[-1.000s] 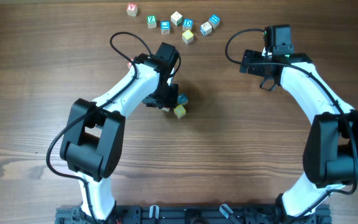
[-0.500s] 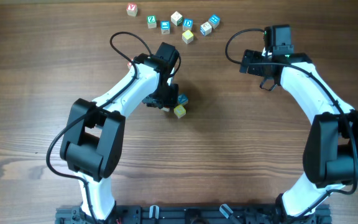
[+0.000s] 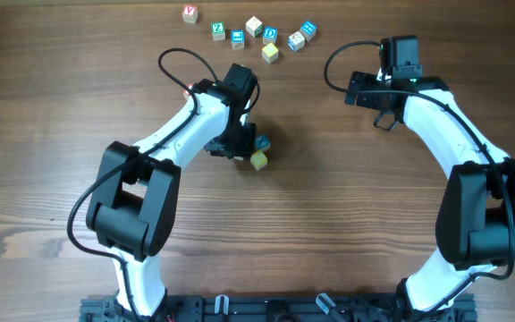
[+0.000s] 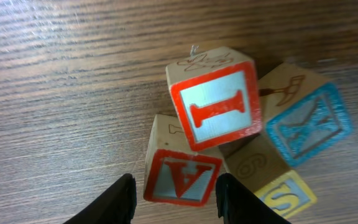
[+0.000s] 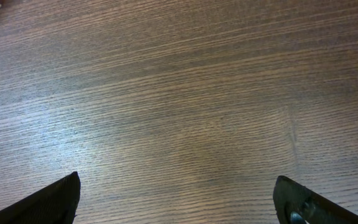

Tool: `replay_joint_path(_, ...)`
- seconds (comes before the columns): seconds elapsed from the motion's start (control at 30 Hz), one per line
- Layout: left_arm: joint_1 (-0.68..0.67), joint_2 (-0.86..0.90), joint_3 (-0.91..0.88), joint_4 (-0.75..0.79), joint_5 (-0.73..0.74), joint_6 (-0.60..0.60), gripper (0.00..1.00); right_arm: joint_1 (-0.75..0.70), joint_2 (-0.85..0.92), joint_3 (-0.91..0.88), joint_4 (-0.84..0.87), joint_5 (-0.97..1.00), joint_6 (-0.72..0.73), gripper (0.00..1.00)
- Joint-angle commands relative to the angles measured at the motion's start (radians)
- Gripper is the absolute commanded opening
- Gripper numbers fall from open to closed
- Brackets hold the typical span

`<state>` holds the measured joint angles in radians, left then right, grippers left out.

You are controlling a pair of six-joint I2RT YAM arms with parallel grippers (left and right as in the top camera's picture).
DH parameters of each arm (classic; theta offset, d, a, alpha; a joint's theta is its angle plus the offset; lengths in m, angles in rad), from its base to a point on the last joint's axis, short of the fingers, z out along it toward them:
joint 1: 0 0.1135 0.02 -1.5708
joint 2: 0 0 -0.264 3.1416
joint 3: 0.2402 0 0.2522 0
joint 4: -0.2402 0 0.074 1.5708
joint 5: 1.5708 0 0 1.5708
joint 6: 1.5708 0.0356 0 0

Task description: Form a circle

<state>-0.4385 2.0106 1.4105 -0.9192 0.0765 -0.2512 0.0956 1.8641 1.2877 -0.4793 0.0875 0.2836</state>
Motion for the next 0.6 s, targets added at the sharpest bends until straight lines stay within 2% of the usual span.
replay_joint_path(0.0, -0.003, -0.024, -0.02, 0.023, -0.006, 0.009, 0.44, 0.002, -0.022, 0.015, 0.0, 0.011, 0.006, 1.0)
replay_joint_path(0.23, -0.003, -0.024, -0.02, 0.02, -0.006, 0.008, 0.37, 0.002, -0.022, 0.015, 0.0, 0.011, 0.005, 1.0)
replay_joint_path(0.57, -0.003, -0.024, -0.02, -0.006, -0.006, 0.004, 0.36, 0.002, -0.022, 0.015, 0.0, 0.011, 0.005, 1.0)
